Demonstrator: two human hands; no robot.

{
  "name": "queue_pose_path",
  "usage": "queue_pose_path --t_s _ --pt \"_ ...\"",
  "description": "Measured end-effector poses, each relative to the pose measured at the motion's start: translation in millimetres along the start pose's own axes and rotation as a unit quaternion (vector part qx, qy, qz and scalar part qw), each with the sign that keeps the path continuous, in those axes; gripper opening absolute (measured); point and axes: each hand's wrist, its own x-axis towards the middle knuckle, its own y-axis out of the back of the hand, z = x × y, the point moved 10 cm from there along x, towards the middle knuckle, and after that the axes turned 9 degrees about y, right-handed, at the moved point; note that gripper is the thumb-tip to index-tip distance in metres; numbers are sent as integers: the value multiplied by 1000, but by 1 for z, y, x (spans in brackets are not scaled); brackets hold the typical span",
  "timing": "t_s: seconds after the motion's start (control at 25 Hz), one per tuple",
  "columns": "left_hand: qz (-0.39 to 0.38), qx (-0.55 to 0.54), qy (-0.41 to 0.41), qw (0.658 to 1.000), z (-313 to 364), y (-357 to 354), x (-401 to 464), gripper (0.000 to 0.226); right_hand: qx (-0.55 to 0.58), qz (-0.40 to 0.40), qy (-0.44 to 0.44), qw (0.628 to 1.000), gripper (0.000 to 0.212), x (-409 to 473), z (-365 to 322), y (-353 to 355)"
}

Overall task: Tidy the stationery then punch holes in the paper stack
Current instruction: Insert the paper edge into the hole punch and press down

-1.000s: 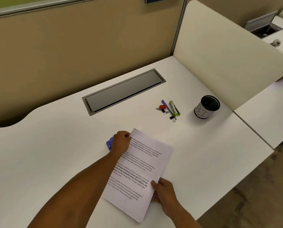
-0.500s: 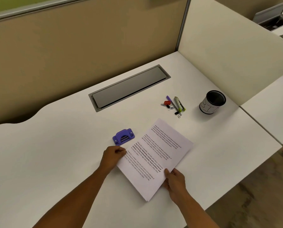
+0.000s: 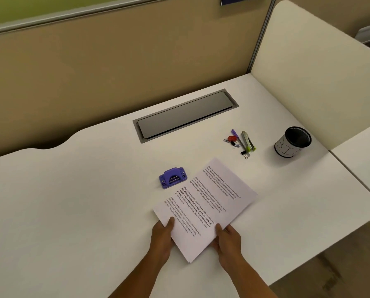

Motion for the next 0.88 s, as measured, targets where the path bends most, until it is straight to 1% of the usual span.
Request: queue_pose_path --t_s 0.16,0.24,0.32,0.4,0.48,0.56,0.6,0.68,0.76,0.88 --pt "56 71 -16 996 -2 9 -4 40 12 -25 -4 1000 22 -3 0 2" --pt "69 107 -19 992 4 20 -5 41 32 -45 8 998 23 7 -16 8" --pt "75 139 -27 987 10 32 -6 40 26 -38 30 998 26 27 -44 24" --pt "82 165 -28 983 16 44 -7 39 -51 -42 52 996 29 46 -75 39" --pt "81 179 -25 980 18 53 -7 38 -173 -87 61 979 29 58 -96 42" --pt "80 179 -20 980 16 59 -7 37 -282 -149 54 946 26 62 -100 33" --pt "79 172 -16 982 14 61 -7 36 -315 -174 45 932 23 60 -98 27" --pt "73 134 -6 988 8 62 -9 33 -332 -203 34 920 19 55 -90 15" --pt "80 89 -3 993 0 62 -14 31 -332 -201 40 921 17 51 -84 10" --pt "118 50 -2 992 -11 62 -25 37 -335 -174 59 924 20 50 -79 12"
